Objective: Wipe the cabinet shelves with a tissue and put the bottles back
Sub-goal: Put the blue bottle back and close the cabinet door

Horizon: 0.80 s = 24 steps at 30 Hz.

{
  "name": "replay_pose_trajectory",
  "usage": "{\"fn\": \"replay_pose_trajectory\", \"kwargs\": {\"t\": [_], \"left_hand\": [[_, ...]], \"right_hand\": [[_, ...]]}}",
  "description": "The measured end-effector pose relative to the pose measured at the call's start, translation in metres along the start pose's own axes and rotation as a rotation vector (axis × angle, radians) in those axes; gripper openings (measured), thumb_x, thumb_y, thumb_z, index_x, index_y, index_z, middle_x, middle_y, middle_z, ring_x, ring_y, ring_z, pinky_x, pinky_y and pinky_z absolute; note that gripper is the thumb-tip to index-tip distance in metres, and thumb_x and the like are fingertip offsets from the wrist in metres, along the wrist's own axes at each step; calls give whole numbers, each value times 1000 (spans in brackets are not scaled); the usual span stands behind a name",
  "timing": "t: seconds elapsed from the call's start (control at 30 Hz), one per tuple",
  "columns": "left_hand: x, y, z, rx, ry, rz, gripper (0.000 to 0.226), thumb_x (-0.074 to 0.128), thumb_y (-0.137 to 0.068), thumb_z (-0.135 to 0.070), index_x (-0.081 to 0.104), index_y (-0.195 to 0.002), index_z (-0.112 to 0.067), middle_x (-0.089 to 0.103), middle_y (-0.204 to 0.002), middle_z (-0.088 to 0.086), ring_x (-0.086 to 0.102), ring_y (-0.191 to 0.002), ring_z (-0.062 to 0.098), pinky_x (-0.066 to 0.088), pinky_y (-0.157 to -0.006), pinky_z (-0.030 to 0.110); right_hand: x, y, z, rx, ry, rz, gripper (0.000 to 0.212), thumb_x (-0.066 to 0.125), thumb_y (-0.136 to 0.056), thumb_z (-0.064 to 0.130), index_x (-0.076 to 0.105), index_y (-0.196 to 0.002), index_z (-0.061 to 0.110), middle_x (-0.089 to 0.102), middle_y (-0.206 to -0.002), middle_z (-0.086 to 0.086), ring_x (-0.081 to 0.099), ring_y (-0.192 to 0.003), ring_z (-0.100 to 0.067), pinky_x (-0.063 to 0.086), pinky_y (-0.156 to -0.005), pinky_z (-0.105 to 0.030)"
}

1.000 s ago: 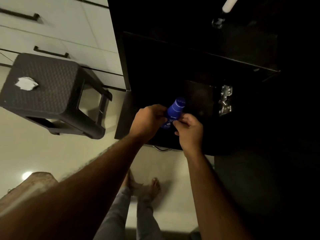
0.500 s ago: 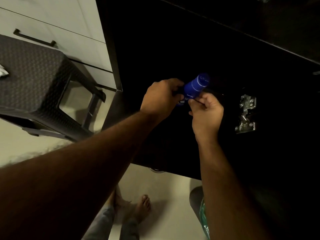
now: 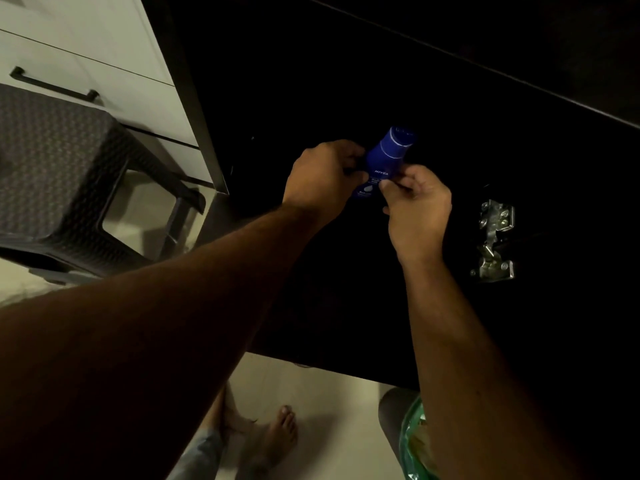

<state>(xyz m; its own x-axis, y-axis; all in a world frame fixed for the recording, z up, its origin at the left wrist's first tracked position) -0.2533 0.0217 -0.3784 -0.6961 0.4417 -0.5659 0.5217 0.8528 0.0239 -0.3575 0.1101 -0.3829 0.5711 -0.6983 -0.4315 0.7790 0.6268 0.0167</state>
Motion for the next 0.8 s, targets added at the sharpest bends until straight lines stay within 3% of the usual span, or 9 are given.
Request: {"fn": "replay_pose_trajectory", "kwargs": {"t": [0.8], "left_hand": [[0,-4,0,4,-31,7,40,63,-94,-19,56,-133,-16,62,-131,-1,57,-120,12,43,-104,28]], "right_hand": [[6,-5,-4,-8,62,-5,22,70,-87,11,66,-109,15,71,-99,5,68,-89,-5,60,-79,-35]]}}
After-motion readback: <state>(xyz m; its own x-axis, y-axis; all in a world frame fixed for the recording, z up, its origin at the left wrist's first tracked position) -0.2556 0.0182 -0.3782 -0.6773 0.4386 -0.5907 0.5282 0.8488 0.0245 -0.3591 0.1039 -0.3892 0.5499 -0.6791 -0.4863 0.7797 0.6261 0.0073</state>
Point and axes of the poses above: each hand's wrist, its own y-axis away from the middle knuckle, its own x-axis out of the palm, z = x × y, the point moved 2 cm from there along -y, towards the middle knuckle
